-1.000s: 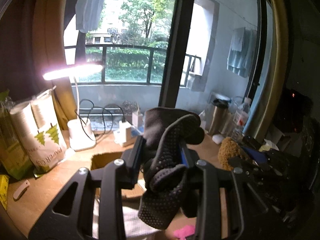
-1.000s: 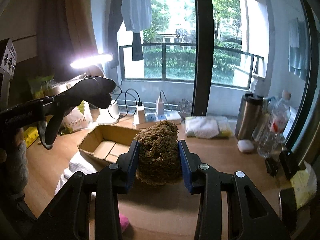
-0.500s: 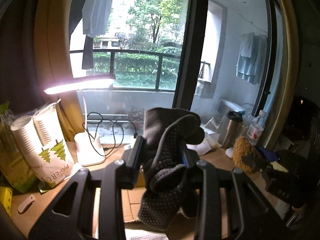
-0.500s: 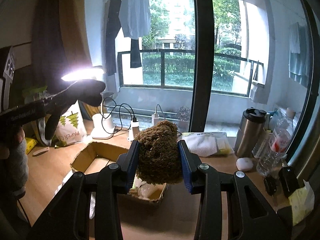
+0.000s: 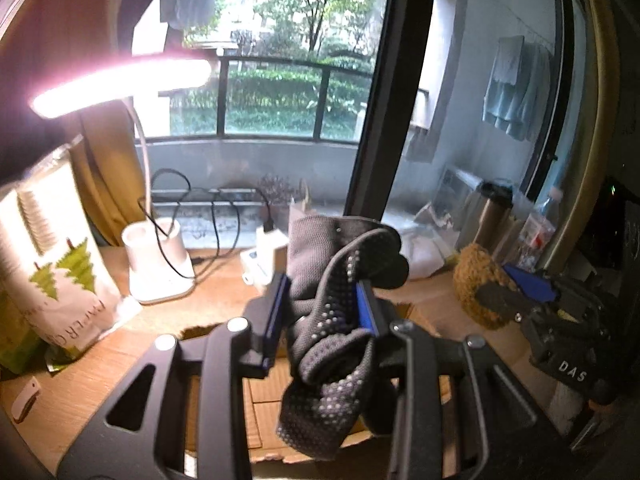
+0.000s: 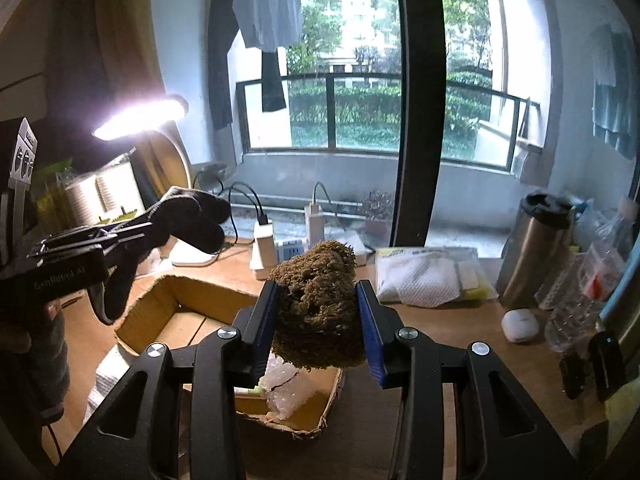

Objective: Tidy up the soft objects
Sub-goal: 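Lift glove and teddy over the box and release both into it, then move the right gripper to the pink plush keychain and grasp it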

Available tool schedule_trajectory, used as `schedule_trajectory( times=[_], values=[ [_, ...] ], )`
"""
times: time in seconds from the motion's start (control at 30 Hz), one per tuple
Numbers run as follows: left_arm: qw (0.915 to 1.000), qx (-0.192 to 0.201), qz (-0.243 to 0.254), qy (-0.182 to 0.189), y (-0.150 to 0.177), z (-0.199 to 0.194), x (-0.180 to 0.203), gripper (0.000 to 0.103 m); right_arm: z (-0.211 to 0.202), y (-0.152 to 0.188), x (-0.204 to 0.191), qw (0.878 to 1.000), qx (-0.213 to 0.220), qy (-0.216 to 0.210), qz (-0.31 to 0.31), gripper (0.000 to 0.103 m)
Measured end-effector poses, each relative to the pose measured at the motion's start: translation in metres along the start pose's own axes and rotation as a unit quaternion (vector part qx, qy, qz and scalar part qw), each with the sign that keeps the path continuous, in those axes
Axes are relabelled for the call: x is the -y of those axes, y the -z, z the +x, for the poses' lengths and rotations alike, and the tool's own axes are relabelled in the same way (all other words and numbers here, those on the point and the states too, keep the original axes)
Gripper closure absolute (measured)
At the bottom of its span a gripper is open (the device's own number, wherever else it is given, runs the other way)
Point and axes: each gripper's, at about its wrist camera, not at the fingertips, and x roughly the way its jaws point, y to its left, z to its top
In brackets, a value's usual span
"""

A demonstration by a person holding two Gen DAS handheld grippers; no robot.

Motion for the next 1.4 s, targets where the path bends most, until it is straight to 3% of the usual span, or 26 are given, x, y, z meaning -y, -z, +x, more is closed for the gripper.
schedule_trajectory(
  times=[0.53,0.67,0.7,0.73,1.0,1.4],
  values=[
    [0.9947,-0.101,0.001,-0.015,0.037,0.068,-0.001,0.067,0.060,0.026,0.002,0.998,-0.060,-0.029,0.014,0.062],
    [0.9928,-0.119,0.000,-0.018,0.041,0.073,-0.001,0.062,0.067,0.031,0.000,0.997,-0.073,-0.031,0.015,0.062],
    [0.9924,-0.121,-0.001,-0.019,0.041,0.074,-0.001,0.054,0.070,0.033,0.000,0.996,-0.078,-0.031,0.015,0.062],
    [0.9923,-0.122,-0.002,-0.018,0.041,0.073,0.000,0.050,0.071,0.034,-0.001,0.996,-0.081,-0.032,0.016,0.062],
    [0.9929,-0.117,0.000,-0.020,0.041,0.063,0.001,0.049,0.070,0.035,-0.001,0.996,-0.083,-0.023,0.019,0.049],
    [0.9955,-0.094,0.004,-0.012,0.044,0.031,0.006,0.049,0.041,0.036,-0.008,0.997,-0.069,-0.012,0.018,0.049]
  ],
)
